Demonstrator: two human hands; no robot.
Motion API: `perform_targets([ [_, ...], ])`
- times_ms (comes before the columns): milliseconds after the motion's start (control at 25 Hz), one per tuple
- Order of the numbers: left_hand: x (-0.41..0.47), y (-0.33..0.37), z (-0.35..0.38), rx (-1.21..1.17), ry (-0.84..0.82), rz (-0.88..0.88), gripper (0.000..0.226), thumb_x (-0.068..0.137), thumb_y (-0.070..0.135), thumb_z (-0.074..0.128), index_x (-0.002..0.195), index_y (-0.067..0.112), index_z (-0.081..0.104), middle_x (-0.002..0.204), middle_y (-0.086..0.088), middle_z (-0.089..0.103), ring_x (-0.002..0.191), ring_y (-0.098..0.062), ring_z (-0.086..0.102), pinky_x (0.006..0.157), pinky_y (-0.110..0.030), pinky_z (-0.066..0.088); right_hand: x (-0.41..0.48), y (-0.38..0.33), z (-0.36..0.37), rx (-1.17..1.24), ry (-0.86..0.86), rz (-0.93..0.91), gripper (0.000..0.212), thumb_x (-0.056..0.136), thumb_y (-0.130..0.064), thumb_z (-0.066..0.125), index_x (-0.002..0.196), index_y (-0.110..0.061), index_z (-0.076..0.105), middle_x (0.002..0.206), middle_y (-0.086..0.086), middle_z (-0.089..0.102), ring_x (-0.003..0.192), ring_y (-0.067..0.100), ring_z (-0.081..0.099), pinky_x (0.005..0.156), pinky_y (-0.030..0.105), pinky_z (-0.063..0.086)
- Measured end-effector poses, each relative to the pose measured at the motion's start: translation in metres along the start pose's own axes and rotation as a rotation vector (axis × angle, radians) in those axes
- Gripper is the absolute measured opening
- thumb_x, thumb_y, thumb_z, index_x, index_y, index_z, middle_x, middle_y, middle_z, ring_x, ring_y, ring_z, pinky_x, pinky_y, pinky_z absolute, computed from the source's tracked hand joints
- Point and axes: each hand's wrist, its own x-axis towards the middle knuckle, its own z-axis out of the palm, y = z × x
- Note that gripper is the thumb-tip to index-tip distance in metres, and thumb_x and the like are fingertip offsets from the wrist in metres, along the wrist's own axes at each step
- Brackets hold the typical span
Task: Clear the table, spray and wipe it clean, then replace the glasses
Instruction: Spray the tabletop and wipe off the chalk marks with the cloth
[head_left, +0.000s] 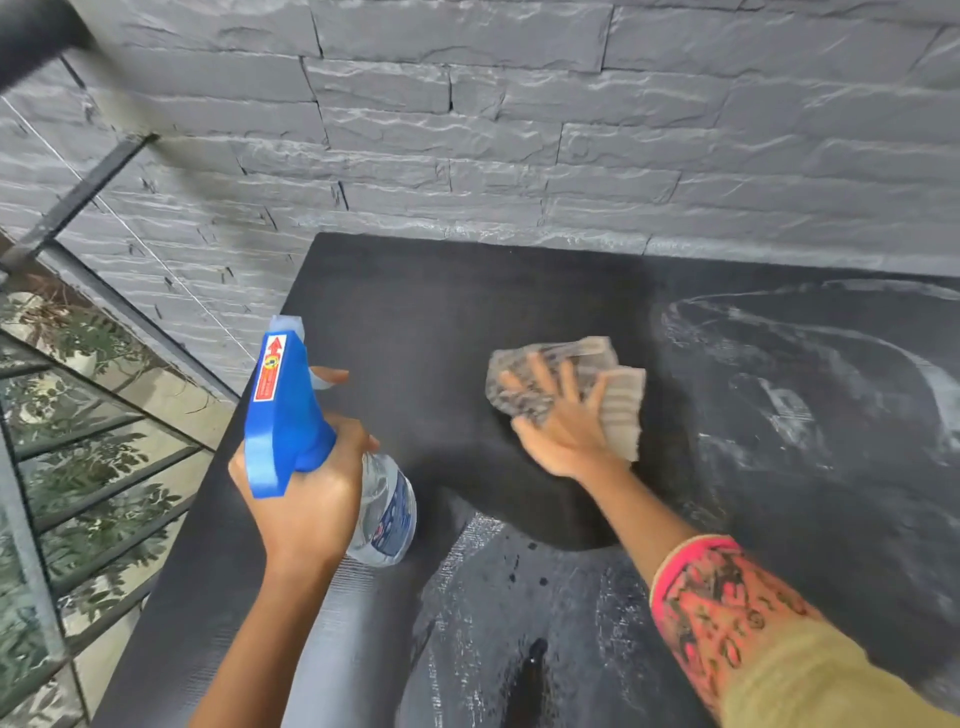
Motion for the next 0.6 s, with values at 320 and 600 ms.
perform_targets([
  [320, -0.001, -0.004, 0.002, -0.042, -0.002, 0.06, 0.022, 0.067, 0.001, 0.054, 0.087, -0.006, 0.06, 0.057, 0.022, 0.062, 0.054, 0.005, 0.06, 0.056, -0.001, 0.042, -0.148, 0.024, 0.04, -0.142, 0.056, -0.426, 0.059, 0.087, -0.058, 0.035, 0.141, -0.059, 0.01, 0.16, -0.014, 0.0, 0.147, 0.026, -0.002, 0.111, 0.061, -0.009],
  [600, -0.007, 0.007, 0.004, -0.057, 0.004, 0.084, 0.042, 0.065, 0.002, 0.053, 0.08, 0.041, 0.057, 0.065, -0.016, 0.062, 0.054, -0.025, 0.055, 0.055, -0.014, 0.043, -0.029, -0.001, 0.016, 0.026, 0.031, 0.097, 0.06, 0.093, -0.049, 0.035, 0.144, -0.053, 0.004, 0.159, -0.012, -0.013, 0.145, 0.031, -0.011, 0.108, 0.069, -0.011],
])
